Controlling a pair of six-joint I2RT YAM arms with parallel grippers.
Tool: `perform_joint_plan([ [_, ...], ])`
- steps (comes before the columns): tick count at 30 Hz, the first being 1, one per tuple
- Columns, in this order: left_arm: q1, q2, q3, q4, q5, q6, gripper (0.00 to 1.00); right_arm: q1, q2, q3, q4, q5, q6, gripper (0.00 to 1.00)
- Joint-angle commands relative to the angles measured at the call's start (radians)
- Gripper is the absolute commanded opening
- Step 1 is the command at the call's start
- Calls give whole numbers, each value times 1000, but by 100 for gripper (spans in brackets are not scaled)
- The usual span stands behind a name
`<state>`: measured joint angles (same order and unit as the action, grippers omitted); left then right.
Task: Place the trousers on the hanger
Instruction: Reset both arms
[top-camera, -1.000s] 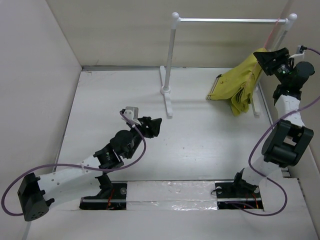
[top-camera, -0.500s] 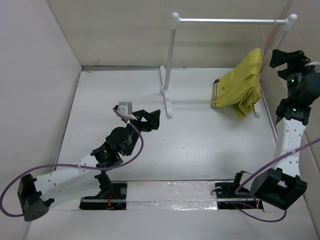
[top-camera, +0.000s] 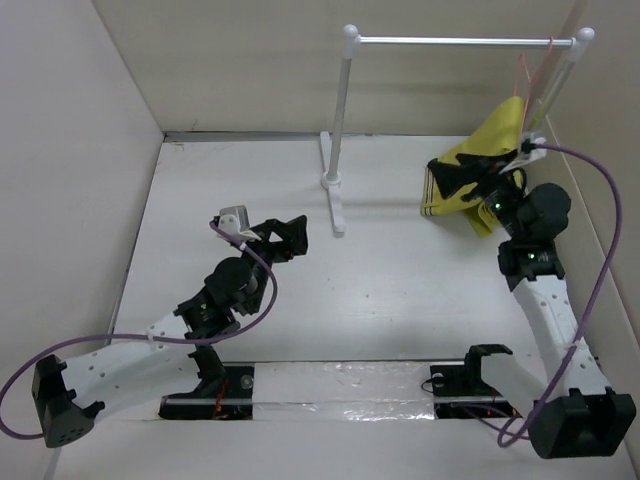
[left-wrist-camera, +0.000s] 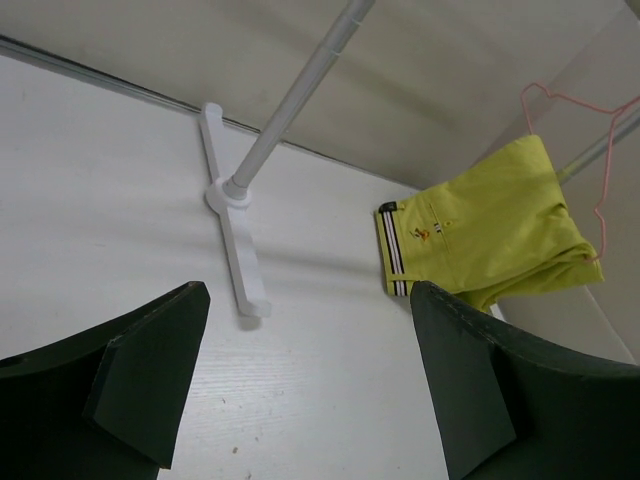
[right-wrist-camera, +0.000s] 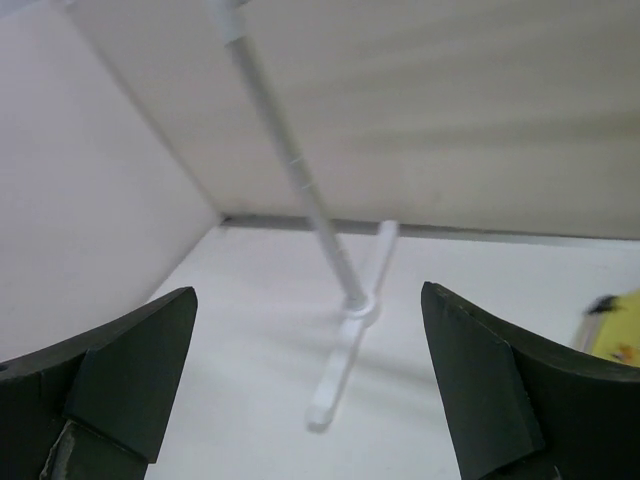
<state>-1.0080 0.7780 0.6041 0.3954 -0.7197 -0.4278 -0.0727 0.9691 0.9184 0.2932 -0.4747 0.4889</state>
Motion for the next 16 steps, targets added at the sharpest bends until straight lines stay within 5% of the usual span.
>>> perform_joint_plan([
  [1,-4,-57,-27,-24,-75,-48,81,167,-61,-89,15,-47,-133,100],
  [7,-4,-112,-130,-154,-72,-199,81,407,-136,-301,-117,89,-303,100],
  [16,-4,-85,-149,-130,-63,-197,81,439,-239,-405,-170,251,-308,100],
])
